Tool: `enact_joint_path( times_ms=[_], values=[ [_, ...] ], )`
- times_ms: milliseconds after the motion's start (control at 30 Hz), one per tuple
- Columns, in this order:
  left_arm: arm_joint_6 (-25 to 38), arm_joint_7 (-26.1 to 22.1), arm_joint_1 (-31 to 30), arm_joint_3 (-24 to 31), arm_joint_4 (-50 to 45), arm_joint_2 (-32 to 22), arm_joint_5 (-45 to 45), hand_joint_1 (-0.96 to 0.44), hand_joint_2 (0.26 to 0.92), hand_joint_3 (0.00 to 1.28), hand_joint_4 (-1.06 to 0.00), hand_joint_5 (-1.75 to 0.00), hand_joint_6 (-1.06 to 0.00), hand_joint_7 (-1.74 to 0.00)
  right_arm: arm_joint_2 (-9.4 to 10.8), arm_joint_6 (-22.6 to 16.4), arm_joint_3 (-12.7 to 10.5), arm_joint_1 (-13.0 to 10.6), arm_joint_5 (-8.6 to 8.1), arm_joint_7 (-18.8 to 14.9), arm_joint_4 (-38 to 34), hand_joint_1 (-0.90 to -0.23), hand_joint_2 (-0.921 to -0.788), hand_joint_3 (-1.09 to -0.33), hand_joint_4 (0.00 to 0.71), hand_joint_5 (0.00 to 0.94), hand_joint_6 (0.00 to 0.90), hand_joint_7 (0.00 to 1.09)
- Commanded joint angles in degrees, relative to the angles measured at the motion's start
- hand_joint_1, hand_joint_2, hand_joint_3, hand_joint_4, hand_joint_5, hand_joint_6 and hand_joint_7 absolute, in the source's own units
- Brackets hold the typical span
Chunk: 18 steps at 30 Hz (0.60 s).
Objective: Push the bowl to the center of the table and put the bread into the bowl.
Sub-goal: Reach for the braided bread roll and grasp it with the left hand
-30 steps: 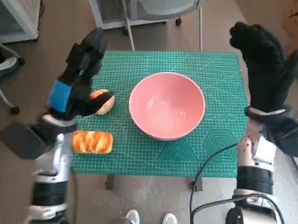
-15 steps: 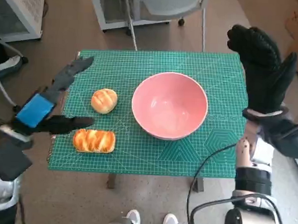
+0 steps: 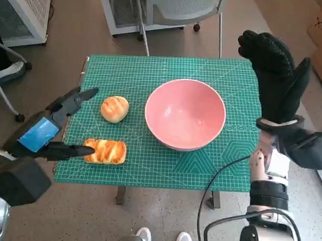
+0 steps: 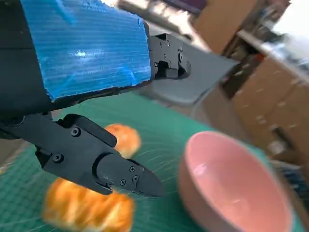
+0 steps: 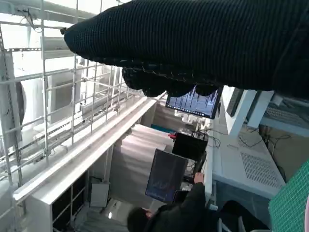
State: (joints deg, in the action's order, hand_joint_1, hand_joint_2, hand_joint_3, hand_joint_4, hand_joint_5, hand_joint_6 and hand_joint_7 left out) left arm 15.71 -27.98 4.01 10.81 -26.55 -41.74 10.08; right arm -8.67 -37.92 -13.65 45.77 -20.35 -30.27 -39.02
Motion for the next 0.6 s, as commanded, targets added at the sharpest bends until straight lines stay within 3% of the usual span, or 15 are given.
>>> enact_joint_path(
  times_ms=[33,600],
  values=[
    [2.14,-0.62,-1.55,-2.20,-0.66,-0.86,2.63,-0.29,0.771,0.00,-0.11,0.00,-0.27,-0.07,0.66,0.71,-0.23,0.07,-1.05,-0.87,-1.43,-0.655,-0.921,-0.577,0.304,0.003,0.363,0.02],
    [3.11,0.54,-0.81,-10.11,3.88,0.08,9.98,-0.24,0.766,0.00,-0.14,0.00,-0.31,-0.02,1.28,1.16,-0.15,0.77,-2.07,-2.18,-2.22,-0.661,-0.921,-0.567,0.317,0.006,0.375,0.02]
  ],
)
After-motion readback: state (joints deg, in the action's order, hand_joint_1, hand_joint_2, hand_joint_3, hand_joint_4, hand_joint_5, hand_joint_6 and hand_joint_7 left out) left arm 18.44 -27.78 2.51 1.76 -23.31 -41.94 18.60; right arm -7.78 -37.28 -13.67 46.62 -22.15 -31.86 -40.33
